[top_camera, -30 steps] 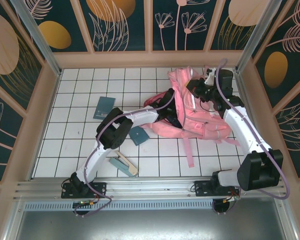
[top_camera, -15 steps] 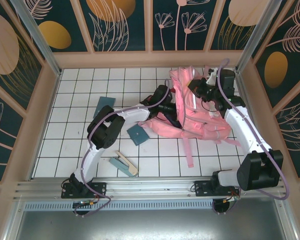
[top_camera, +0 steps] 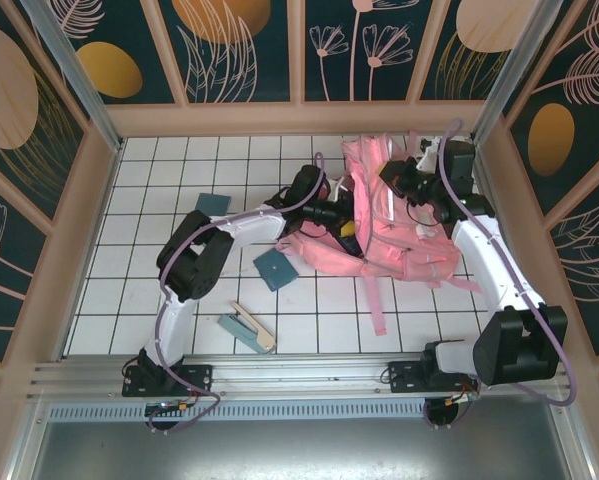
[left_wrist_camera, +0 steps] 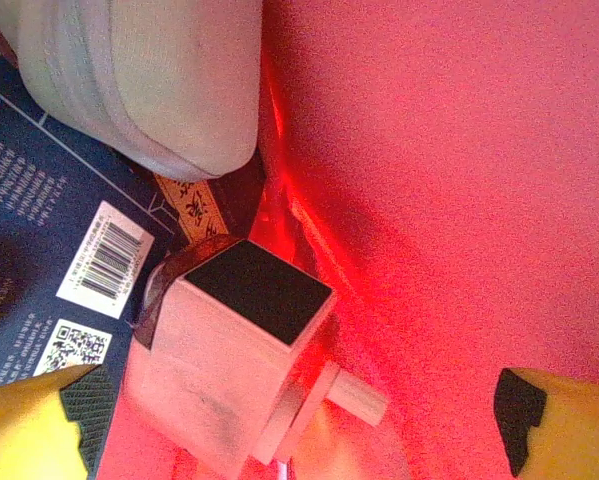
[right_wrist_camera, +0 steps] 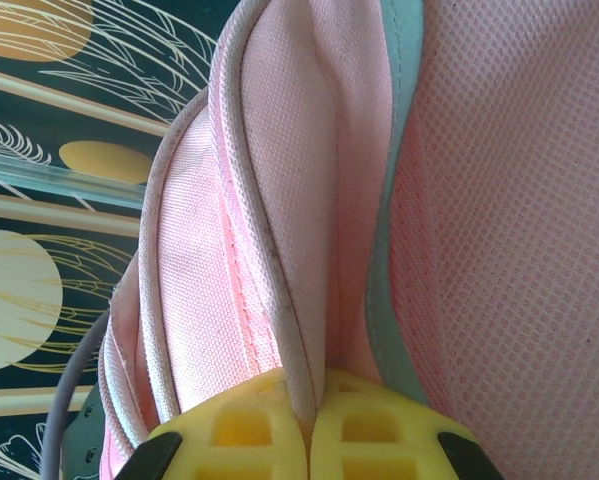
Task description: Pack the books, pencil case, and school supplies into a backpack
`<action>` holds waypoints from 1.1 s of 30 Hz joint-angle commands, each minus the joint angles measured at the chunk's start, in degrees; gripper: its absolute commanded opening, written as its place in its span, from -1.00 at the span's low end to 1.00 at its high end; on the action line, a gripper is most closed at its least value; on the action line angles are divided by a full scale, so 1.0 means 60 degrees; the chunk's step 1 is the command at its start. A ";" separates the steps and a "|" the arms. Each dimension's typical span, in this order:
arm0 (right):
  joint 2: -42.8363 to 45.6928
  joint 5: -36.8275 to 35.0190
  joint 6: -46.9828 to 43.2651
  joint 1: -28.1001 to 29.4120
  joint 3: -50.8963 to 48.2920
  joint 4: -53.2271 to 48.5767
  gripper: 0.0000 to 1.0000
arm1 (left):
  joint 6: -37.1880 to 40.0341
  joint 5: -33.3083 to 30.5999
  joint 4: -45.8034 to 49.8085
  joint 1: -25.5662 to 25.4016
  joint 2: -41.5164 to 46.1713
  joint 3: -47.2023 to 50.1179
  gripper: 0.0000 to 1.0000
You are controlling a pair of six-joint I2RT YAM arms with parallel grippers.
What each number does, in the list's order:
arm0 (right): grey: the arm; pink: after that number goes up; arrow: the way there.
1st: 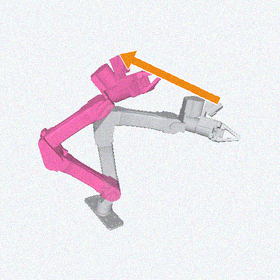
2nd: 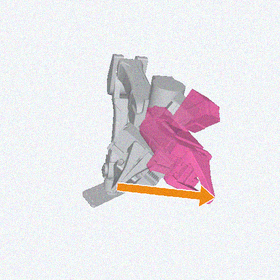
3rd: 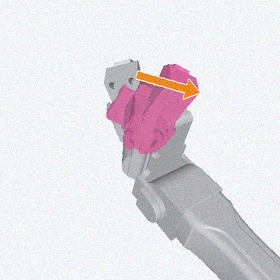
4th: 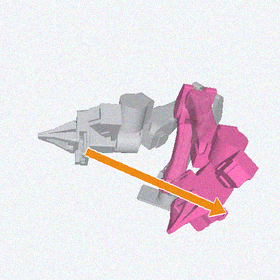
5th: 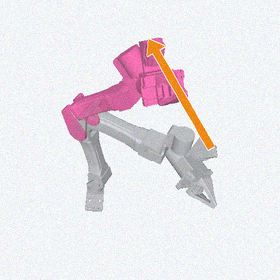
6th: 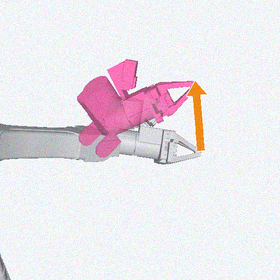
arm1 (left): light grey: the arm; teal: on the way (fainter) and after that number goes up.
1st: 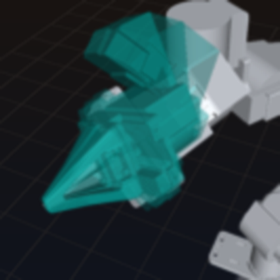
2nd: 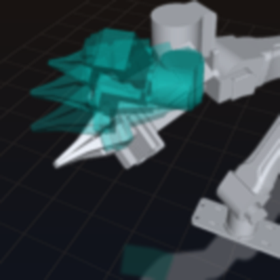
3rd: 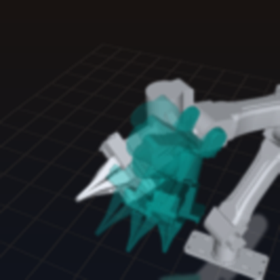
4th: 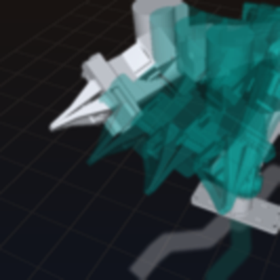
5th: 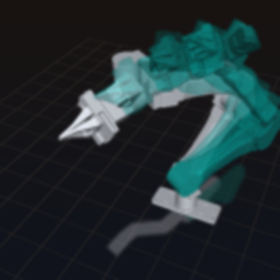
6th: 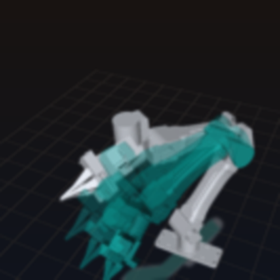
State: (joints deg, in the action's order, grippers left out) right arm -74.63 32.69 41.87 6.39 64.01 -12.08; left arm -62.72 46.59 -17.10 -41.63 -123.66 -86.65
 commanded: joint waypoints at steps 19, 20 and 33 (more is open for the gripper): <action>0.0717 0.0331 -0.0619 -0.0338 0.0188 0.0539 -1.00 | 0.2814 -0.7586 0.6145 0.0318 0.4556 0.1152 0.97; 0.0741 0.0305 -0.0681 -0.0343 0.0174 0.0474 -1.00 | 0.2693 -0.8140 0.6674 0.0319 0.4692 0.1068 0.97; 0.1126 -0.0299 -0.1366 -0.0317 0.0000 -0.0376 -1.00 | 0.1037 -0.9712 1.1852 0.0375 0.6146 0.2150 0.95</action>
State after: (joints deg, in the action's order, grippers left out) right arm -71.40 31.68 35.86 5.02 63.79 -17.37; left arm -53.93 -8.71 42.54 -39.64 -90.76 -77.32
